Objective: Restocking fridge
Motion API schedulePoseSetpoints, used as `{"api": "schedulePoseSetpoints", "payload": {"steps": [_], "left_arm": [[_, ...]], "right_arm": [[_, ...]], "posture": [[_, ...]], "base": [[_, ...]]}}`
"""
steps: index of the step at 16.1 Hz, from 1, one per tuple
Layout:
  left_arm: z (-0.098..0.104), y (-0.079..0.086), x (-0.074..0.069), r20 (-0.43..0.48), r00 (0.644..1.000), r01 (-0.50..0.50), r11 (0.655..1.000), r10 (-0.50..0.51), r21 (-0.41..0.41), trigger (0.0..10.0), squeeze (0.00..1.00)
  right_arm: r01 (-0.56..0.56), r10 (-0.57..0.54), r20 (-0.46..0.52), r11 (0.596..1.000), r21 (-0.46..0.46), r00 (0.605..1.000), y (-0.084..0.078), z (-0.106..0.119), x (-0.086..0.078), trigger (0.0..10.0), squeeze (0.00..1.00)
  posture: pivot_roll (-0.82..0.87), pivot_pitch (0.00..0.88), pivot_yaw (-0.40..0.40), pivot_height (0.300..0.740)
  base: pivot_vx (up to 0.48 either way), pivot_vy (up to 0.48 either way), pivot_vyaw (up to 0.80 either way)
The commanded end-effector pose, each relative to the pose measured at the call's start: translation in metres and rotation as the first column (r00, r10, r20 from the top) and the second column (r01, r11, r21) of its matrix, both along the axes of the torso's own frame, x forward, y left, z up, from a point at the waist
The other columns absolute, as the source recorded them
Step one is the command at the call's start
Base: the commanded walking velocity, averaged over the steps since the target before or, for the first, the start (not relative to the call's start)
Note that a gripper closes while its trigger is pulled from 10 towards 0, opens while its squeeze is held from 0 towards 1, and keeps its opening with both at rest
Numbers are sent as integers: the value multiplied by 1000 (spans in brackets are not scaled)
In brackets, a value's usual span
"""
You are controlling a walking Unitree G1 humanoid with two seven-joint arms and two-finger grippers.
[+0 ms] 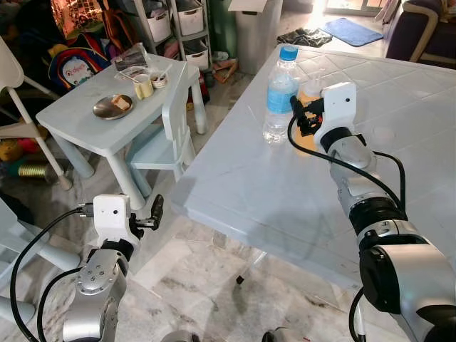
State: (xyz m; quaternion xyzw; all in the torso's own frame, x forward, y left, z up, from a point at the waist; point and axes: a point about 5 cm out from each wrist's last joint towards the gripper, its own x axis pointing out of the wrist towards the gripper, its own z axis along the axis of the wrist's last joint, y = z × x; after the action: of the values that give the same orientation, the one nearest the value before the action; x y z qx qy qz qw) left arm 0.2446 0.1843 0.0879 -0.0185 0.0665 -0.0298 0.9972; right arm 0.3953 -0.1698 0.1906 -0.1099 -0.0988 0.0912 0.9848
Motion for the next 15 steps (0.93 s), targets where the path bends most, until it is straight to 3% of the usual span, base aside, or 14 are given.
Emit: {"api": "schedulePoseSetpoints", "payload": {"steps": [1, 5, 6, 7, 11, 12, 15], "left_arm": [[4, 1, 0, 9, 1000, 4, 1000, -4, 11, 10000, 0], [2, 0, 0, 5, 1000, 3, 1000, -3, 7, 10000, 0], [0, -2, -1, 2, 1000, 3, 1000, -3, -14, 10000, 0], [-1, -3, -2, -4, 1000, 5, 999, -5, -32, 10000, 0], [-9, -6, -3, -35, 999, -10, 999, 8, -42, 10000, 0], [-9, -6, -1, -34, 999, -12, 999, 11, -43, 10000, 0], [-9, -4, 2, -31, 999, -27, 999, 25, -46, 10000, 0]], "right_arm": [[-11, 11, 0, 1000, -15, 1000, 3, 0, 0, 0, 0], [-12, 12, -9, 1000, -20, 1000, 0, -9, -5, 0, 0], [-25, 25, -5, 1000, -15, 1000, 1, -12, -8, 4431, 0], [-41, 41, 8, 999, -22, 999, 3, -13, -11, 10000, 0], [-97, 92, 67, 993, 73, 993, 14, -9, -29, 10000, 0], [-130, 122, 63, 979, 154, 991, 26, -13, -42, 10000, 0], [-229, 215, 98, 962, 151, 972, 54, -13, -68, 10000, 0]], "posture": [[5, 74, 78, 740], [-1, 65, 65, 740], [-4, 60, 61, 740], [-6, 58, 63, 740], [-24, 37, 50, 740], [-21, 29, 42, 740], [-21, 27, 40, 740]], "base": [[0, 0, 0], [0, 0, 0], [0, 0, 0], [0, 0, 0], [0, 0, 0], [0, 0, 0], [0, 0, 204]]}}
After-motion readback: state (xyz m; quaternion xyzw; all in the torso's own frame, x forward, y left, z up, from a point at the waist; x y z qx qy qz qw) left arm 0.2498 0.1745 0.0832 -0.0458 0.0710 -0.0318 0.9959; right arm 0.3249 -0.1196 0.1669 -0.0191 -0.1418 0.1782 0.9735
